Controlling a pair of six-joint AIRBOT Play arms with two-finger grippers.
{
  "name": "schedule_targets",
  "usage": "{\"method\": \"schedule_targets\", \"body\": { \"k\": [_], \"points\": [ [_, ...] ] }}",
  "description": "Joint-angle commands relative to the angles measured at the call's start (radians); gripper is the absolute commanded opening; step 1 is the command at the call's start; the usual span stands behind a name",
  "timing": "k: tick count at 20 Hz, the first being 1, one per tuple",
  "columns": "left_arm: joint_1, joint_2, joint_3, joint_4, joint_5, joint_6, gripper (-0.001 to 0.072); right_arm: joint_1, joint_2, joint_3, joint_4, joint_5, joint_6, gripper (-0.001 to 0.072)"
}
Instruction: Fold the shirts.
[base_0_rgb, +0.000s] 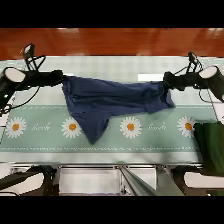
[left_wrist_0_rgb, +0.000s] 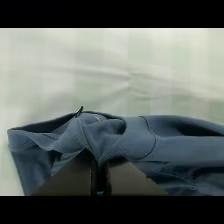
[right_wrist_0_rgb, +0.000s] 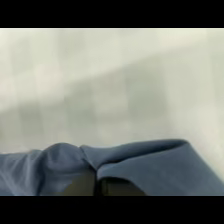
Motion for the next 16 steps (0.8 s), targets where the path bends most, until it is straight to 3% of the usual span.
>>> {"method": "schedule_targets", "body": {
  "k": [1, 2, 3, 4, 7, 10, 11, 14, 16],
  "points": [
    [-0.029, -0.095, 0.056, -0.014, 0.047, -0.012, 0.002, -0.026, -0.196, 0.194, 0.092, 0.057, -0.019, 0.0421],
    [-0.029, -0.099, 0.056, -0.018, 0.047, -0.013, 0.0039, -0.037, -0.215, 0.229, 0.092, 0.106, -0.036, 0.0414],
    [-0.026, -0.099, 0.057, -0.015, 0.04, -0.012, 0.0202, -0.06, -0.221, 0.263, 0.086, 0.162, -0.051, 0.0415],
    [-0.011, -0.095, 0.06, -0.009, 0.022, -0.012, 0.0512, -0.096, -0.217, 0.296, 0.081, 0.213, -0.048, 0.0414],
    [0.124, -0.095, 0.145, 0.06, -0.244, -0.022, 0.0507, -0.272, -0.177, 0.384, 0.081, 0.423, -0.021, 0.0414],
    [0.297, -0.061, 0.134, 0.02, -0.479, -0.018, 0.0507, -0.466, -0.099, 0.332, -0.042, 0.595, -0.022, 0.0413],
    [0.328, -0.026, 0.06, -0.003, -0.505, -0.019, 0.0507, -0.507, -0.06, 0.254, -0.075, 0.588, -0.023, 0.0413],
    [0.327, 0.08, -0.27, -0.107, -0.469, -0.018, 0.0505, -0.579, 0.07, -0.099, -0.051, 0.393, -0.066, 0.0413],
    [0.328, 0.071, -0.399, -0.214, -0.465, 0.045, 0.0504, -0.604, 0.109, -0.23, 0.024, 0.34, -0.151, 0.0412]
  ]
}}
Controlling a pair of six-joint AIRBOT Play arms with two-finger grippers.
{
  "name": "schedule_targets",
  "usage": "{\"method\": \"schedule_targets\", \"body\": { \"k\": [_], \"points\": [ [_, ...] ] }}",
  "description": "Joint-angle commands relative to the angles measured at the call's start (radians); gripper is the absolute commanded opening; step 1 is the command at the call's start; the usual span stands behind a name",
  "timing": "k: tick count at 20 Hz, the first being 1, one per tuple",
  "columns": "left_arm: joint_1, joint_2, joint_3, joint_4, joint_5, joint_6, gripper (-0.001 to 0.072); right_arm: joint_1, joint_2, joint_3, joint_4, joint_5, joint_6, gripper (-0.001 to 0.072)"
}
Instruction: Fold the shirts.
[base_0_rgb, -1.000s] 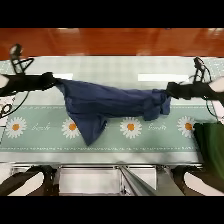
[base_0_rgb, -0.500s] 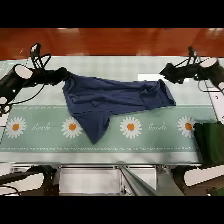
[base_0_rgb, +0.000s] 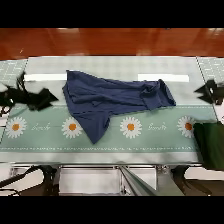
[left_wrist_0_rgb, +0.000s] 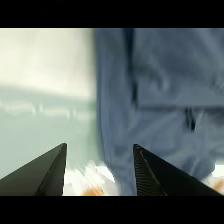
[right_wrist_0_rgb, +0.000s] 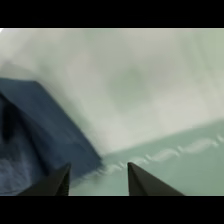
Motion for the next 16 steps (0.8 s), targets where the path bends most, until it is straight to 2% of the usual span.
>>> {"method": "schedule_targets", "body": {
  "k": [1, 7, 13, 14, 15, 16],
  "points": [
    [0.022, 0.014, -0.22, -0.179, -0.021, 0.07, 0.0504, -0.066, 0.08, -0.222, 0.068, -0.074, -0.113, 0.0412],
    [-0.031, -0.089, -0.223, -0.366, 0.06, 0.071, 0.0504, -0.066, 0.08, -0.231, 0.082, -0.02, -0.15, 0.0409],
    [-0.192, -0.102, -0.219, -0.395, 0.216, 0.066, 0.0503, -0.065, 0.08, -0.231, 0.081, -0.016, -0.165, 0.0409],
    [-0.205, -0.103, -0.21, -0.395, 0.22, 0.066, 0.0459, -0.062, 0.079, -0.231, 0.081, -0.011, -0.179, 0.0409],
    [-0.21, -0.103, -0.199, -0.394, 0.219, 0.068, 0.0217, -0.05, 0.079, -0.231, 0.072, -0.014, -0.181, 0.0409],
    [-0.21, -0.103, -0.186, -0.394, 0.214, 0.084, 0.0024, -0.029, 0.079, -0.231, 0.06, -0.021, -0.183, 0.0409]
  ]
}}
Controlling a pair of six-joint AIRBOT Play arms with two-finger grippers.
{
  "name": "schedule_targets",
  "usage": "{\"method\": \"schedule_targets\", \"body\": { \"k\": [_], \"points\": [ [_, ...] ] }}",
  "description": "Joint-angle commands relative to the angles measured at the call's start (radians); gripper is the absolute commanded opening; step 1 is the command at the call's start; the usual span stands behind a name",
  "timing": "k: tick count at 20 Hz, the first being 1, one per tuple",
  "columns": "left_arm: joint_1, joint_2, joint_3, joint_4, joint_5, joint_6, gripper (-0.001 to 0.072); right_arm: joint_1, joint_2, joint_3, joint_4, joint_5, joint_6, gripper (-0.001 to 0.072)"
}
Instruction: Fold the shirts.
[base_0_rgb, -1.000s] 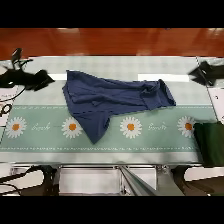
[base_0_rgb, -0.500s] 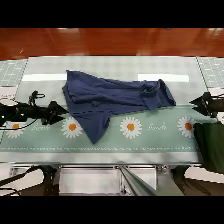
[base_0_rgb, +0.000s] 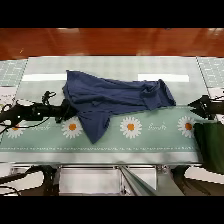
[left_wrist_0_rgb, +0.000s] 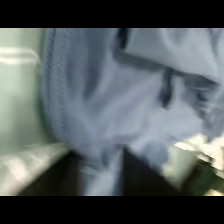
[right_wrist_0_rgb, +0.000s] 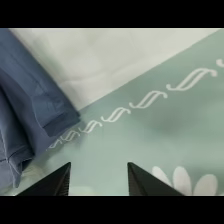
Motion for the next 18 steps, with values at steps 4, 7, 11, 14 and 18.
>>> {"method": "schedule_targets", "body": {
  "k": [4, 7, 11, 14, 18],
  "points": [
    [-0.032, -0.001, 0.066, -0.028, 0.0, 0.023, 0.002, 0.116, -0.048, 0.006, 0.013, -0.041, -0.015, 0.0409],
    [-0.032, -0.002, 0.072, -0.028, -0.005, 0.023, 0.002, 0.178, -0.113, 0.045, 0.051, -0.054, -0.015, 0.0408],
    [-0.032, -0.002, 0.072, -0.028, -0.005, 0.023, 0.002, 0.248, -0.201, 0.115, 0.063, -0.1, 0.018, 0.0408],
    [-0.032, -0.002, 0.072, -0.028, -0.005, 0.023, 0.002, 0.298, -0.266, 0.178, 0.068, -0.107, 0.045, 0.0406],
    [-0.025, 0.0, 0.092, -0.028, -0.019, 0.023, 0.002, 0.351, -0.284, 0.259, 0.067, -0.084, 0.04, 0.003]
  ]
}}
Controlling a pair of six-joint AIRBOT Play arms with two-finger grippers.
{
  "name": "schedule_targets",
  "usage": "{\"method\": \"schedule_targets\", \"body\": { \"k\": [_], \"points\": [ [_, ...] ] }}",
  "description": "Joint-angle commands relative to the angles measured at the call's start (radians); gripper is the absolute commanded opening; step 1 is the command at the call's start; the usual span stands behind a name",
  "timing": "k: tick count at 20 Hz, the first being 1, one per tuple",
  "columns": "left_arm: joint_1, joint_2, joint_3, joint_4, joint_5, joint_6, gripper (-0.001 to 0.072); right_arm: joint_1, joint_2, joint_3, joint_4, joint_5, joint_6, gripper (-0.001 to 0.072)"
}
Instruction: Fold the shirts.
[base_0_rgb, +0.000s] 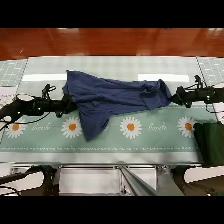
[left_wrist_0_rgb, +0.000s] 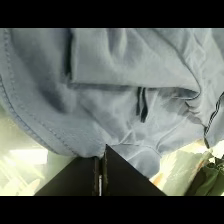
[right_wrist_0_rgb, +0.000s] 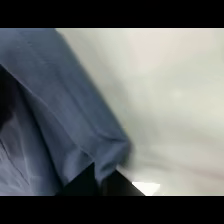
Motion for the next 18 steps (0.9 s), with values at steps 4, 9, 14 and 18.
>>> {"method": "schedule_targets", "body": {
  "k": [4, 9, 14, 18],
  "points": [
    [0.056, 0.058, 0.224, -0.005, -0.153, 0.023, 0.002, 0.028, 0.052, 0.325, -0.024, 0.171, 0.039, 0.003],
    [0.095, 0.221, 0.783, -0.023, -0.145, 0.002, 0.0019, 0.028, 0.251, 0.871, -0.057, 0.153, 0.134, 0.003],
    [0.181, 0.285, 1.27, -0.013, -0.164, -0.047, 0.0019, 0.028, 0.519, 1.05, -0.184, 0.1, 0.216, 0.003],
    [0.304, 0.452, 1.373, 0.101, -0.203, -0.052, 0.002, 0.028, 0.757, 1.05, -0.35, 0.09, 0.245, 0.003]
  ]
}}
